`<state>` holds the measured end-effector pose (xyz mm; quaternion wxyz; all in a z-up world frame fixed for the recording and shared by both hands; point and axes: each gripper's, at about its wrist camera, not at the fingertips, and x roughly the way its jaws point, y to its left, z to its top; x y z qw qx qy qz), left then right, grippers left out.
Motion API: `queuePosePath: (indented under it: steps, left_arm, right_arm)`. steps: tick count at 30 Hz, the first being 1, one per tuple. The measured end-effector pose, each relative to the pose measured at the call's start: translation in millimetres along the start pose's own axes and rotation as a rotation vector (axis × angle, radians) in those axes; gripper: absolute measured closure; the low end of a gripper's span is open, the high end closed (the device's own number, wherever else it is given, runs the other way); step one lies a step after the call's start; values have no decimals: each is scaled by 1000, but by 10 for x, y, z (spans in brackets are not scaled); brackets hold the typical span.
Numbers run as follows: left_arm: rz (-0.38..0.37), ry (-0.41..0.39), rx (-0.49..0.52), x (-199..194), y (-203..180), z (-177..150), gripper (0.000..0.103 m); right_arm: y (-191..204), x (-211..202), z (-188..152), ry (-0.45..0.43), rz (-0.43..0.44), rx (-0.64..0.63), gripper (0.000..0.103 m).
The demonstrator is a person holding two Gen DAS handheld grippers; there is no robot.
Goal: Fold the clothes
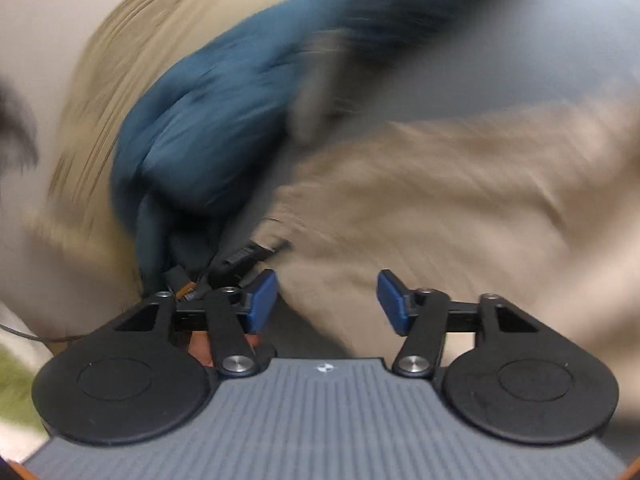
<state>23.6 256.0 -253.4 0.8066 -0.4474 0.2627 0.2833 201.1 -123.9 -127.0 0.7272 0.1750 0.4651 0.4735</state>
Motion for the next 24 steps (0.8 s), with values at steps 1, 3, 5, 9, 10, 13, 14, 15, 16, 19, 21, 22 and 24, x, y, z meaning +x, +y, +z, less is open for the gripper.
queuePosePath:
  steps: [1, 3, 5, 9, 10, 13, 14, 15, 16, 19, 21, 22, 24]
  left_arm:
    - [11, 0, -11, -6, -6, 3, 50]
    - [34, -2, -34, -16, -19, 8, 49]
    - [61, -9, -39, -31, -46, 8, 49]
    - [97, -35, -26, -77, -96, -14, 48]
    - [94, -38, -45, -80, -70, -11, 48]
    - [83, -56, -81, -88, 8, 5, 49]
    - [78, -62, -86, -91, 33, 5, 49]
    - [76, -71, -89, -97, 51, -1, 49]
    - [73, -80, -87, -102, 63, -10, 49]
    - [57, -81, -112, -94, 79, -24, 49]
    - [45, -81, -117, -96, 75, -4, 48]
    - [39, -81, -119, -96, 72, 7, 46]
    - [27, -81, -123, -98, 66, 28, 45]
  right_arm:
    - [136, 196, 128, 5, 2, -82, 43]
    - [366, 727, 401, 27, -9, -239, 42]
    - [553, 1327, 593, 64, -20, -385, 42]
    - [678, 2409, 832, 208, -34, -568, 43]
    - [691, 2650, 873, 244, -42, -604, 43]
    - [647, 3042, 861, 353, -52, -657, 45]
    - [629, 3114, 826, 384, -56, -676, 51]
    - [627, 3134, 794, 398, -67, -698, 60]
    - [626, 3152, 763, 411, -79, -720, 67]
    - [647, 3020, 729, 367, -90, -736, 87]
    - [701, 2899, 714, 320, -100, -752, 91]
    - [725, 2832, 720, 292, -107, -764, 91]
    - [824, 2769, 736, 240, -130, -801, 91]
